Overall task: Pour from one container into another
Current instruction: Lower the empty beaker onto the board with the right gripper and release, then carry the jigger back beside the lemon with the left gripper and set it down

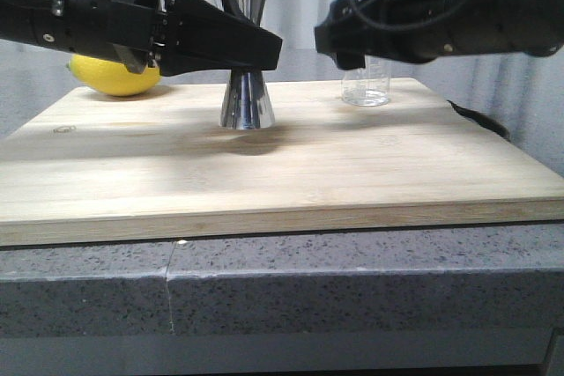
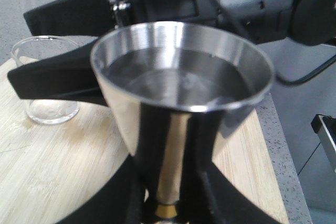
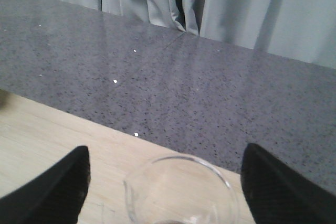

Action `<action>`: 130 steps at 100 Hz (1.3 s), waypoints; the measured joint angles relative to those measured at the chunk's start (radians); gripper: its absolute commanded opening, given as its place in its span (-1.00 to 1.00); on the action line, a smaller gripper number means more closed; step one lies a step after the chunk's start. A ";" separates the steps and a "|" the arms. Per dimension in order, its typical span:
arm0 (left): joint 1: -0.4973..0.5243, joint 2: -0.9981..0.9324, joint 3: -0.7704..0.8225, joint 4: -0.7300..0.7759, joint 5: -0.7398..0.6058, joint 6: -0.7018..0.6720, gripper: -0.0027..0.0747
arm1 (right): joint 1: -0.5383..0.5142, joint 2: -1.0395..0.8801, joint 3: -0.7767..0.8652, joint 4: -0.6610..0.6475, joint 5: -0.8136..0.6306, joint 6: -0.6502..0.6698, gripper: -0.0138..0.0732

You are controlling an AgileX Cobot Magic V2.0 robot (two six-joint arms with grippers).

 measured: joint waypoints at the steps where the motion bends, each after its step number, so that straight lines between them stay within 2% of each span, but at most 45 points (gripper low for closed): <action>1: 0.000 0.000 0.000 0.000 0.000 0.000 -0.97 | 0.002 -0.007 0.000 0.000 0.007 0.000 0.55; 32: 0.005 0.000 0.000 0.000 0.000 0.000 -0.97 | 0.042 -0.184 0.000 0.000 0.070 0.000 0.55; 83: 0.145 -0.048 0.000 0.056 0.001 0.000 -0.97 | 0.041 -0.535 0.000 0.000 0.292 -0.004 0.55; 130: 0.233 -0.054 0.000 0.064 0.002 0.000 -0.97 | 0.041 -0.599 0.000 0.000 0.451 -0.016 0.55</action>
